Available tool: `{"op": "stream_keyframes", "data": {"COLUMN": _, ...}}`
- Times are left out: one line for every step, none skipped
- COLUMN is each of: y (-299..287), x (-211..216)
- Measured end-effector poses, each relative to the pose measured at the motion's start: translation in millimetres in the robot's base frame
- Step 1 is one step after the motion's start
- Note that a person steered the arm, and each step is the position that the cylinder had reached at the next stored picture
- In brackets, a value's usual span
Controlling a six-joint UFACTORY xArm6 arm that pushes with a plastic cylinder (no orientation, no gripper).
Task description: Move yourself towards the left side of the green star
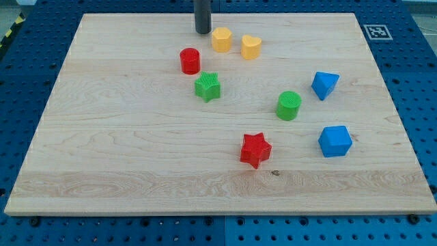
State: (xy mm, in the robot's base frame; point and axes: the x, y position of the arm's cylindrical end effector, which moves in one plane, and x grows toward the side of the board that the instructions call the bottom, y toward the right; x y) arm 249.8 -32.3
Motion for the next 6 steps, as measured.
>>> {"op": "stream_keyframes", "data": {"y": 24.5, "x": 21.4}}
{"op": "stream_keyframes", "data": {"y": 37.3, "x": 32.0}}
{"op": "stream_keyframes", "data": {"y": 19.7, "x": 30.9}}
{"op": "stream_keyframes", "data": {"y": -43.6, "x": 21.3}}
{"op": "stream_keyframes", "data": {"y": -89.9, "x": 21.2}}
{"op": "stream_keyframes", "data": {"y": -87.8, "x": 21.5}}
